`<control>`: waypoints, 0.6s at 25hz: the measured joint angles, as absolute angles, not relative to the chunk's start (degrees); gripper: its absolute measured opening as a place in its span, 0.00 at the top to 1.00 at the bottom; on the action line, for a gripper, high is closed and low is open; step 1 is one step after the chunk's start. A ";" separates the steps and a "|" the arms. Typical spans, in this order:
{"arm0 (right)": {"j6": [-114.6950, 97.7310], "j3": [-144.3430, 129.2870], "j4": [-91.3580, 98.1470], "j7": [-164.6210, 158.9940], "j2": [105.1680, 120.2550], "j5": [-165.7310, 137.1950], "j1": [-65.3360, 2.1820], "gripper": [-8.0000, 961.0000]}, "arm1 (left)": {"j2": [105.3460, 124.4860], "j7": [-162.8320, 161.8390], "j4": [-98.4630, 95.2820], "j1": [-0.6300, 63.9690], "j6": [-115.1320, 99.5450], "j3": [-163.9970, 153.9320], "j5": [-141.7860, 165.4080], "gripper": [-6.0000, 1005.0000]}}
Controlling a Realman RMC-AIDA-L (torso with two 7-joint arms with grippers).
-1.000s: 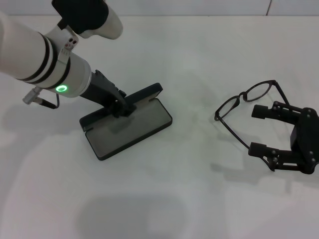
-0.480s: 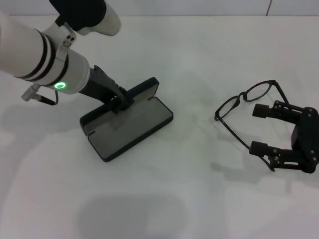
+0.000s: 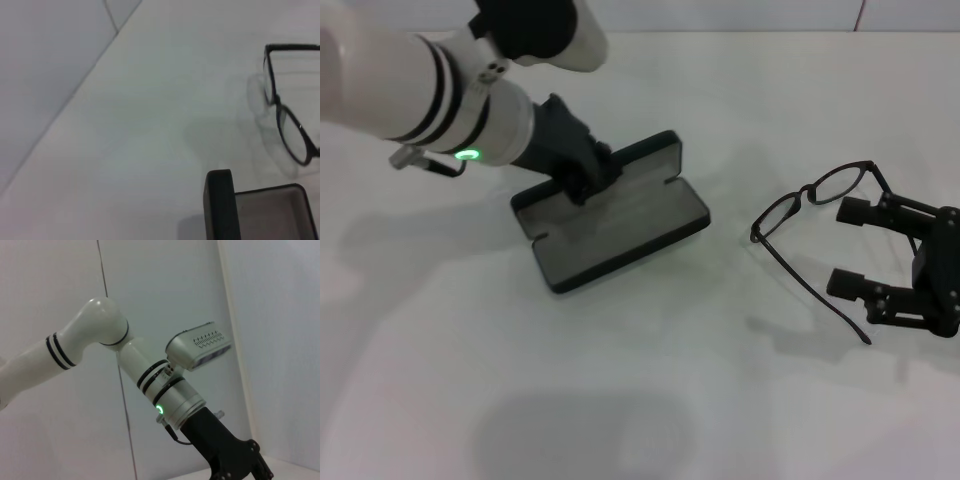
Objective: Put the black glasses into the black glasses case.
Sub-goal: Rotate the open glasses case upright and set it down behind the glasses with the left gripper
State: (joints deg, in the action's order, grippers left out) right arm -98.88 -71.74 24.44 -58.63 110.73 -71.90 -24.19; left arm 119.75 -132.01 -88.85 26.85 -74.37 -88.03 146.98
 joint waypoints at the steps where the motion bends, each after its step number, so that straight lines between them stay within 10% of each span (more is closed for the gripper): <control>1: -98.86 -71.29 24.43 -58.59 110.83 -71.91 -24.01 0.17 | 119.76 -131.47 -88.94 26.93 -73.84 -88.45 146.97 0.80; 15: -98.84 -67.62 23.94 -58.37 111.70 -71.93 -21.50 0.17 | 119.79 -112.80 -87.63 26.24 -63.10 -100.04 147.10 0.78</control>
State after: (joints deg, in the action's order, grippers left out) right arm -98.84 -67.62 23.94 -58.37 111.70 -71.93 -21.50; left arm 119.79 -112.80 -87.63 26.24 -63.10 -100.04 147.10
